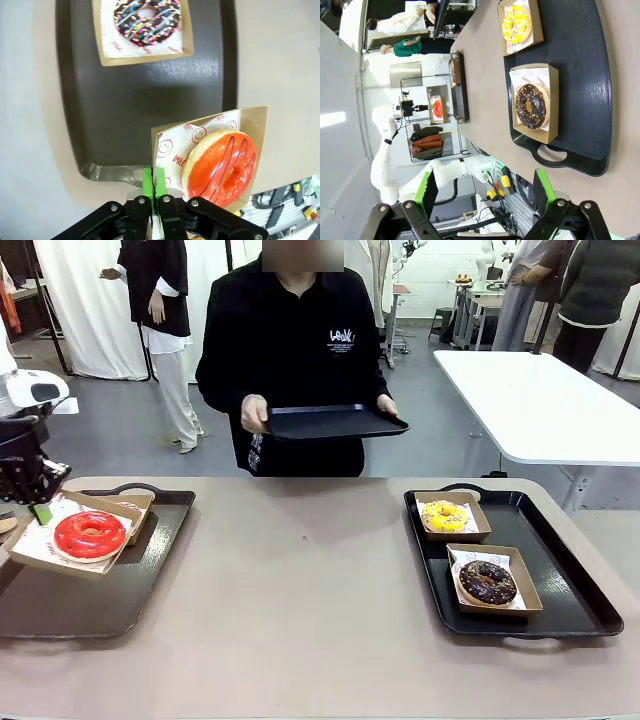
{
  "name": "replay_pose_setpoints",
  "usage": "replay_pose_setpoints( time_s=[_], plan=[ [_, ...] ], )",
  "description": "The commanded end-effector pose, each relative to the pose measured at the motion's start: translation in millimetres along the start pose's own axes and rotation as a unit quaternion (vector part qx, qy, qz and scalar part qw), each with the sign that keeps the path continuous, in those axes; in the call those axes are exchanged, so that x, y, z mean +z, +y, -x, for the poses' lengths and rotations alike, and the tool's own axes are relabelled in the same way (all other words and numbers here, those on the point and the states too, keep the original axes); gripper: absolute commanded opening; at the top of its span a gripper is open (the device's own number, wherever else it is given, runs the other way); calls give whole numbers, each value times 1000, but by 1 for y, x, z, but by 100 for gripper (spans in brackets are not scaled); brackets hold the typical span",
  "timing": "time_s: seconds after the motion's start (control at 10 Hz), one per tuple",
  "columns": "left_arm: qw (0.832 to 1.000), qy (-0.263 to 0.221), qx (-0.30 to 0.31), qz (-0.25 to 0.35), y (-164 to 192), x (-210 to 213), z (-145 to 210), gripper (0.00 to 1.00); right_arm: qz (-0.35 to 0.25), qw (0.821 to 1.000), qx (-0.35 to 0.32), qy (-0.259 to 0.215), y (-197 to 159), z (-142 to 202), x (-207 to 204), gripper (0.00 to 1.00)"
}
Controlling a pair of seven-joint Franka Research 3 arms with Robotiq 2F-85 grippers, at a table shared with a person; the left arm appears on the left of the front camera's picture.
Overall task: Individually package the donuts and arrange them on the tray.
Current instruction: Place the picked Paper togo box on the Handle tray.
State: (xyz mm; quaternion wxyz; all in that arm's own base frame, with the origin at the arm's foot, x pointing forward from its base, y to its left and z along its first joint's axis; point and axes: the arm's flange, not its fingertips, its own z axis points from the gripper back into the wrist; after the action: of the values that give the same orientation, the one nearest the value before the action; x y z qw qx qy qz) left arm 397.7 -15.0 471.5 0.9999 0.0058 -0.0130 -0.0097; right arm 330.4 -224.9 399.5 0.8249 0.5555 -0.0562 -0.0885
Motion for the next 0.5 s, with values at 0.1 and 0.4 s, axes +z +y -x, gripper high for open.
replay_pose_setpoints(
  time_s=[0.1,0.4],
  plan=[
    [999,-6,-33,-40,-4,-13,-12,1,-3,1000,-1,0,0,0,0,100],
    [1000,-6,-2,-5,6,-4,-2,1,-3,1000,-1,0,0,0,0,100]
  ],
)
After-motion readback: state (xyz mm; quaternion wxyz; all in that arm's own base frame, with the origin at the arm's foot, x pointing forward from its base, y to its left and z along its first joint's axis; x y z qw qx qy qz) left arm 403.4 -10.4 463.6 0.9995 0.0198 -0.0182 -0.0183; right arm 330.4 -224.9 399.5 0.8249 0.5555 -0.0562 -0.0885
